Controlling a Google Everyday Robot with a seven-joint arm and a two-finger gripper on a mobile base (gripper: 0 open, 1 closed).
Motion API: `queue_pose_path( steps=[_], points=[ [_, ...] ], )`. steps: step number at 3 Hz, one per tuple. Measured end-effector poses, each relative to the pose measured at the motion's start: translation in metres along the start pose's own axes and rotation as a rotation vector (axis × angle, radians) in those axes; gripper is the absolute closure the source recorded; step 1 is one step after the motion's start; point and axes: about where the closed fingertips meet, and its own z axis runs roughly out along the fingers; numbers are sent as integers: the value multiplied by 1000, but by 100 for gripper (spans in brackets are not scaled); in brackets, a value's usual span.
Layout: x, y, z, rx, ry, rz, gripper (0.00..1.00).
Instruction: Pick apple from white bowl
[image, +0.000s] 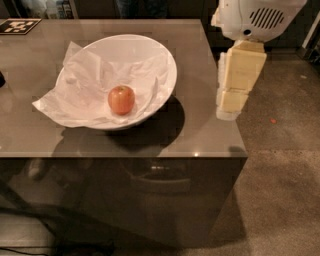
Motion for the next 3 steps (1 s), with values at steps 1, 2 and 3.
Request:
queue_pose_path(
  steps=[1,2,3],
  points=[
    [-43,-21,10,-23,-147,-54,0],
    [-93,-46,14,-84,-246,-118,0],
    [-176,-68,22,-109,-349,-214,0]
  ],
)
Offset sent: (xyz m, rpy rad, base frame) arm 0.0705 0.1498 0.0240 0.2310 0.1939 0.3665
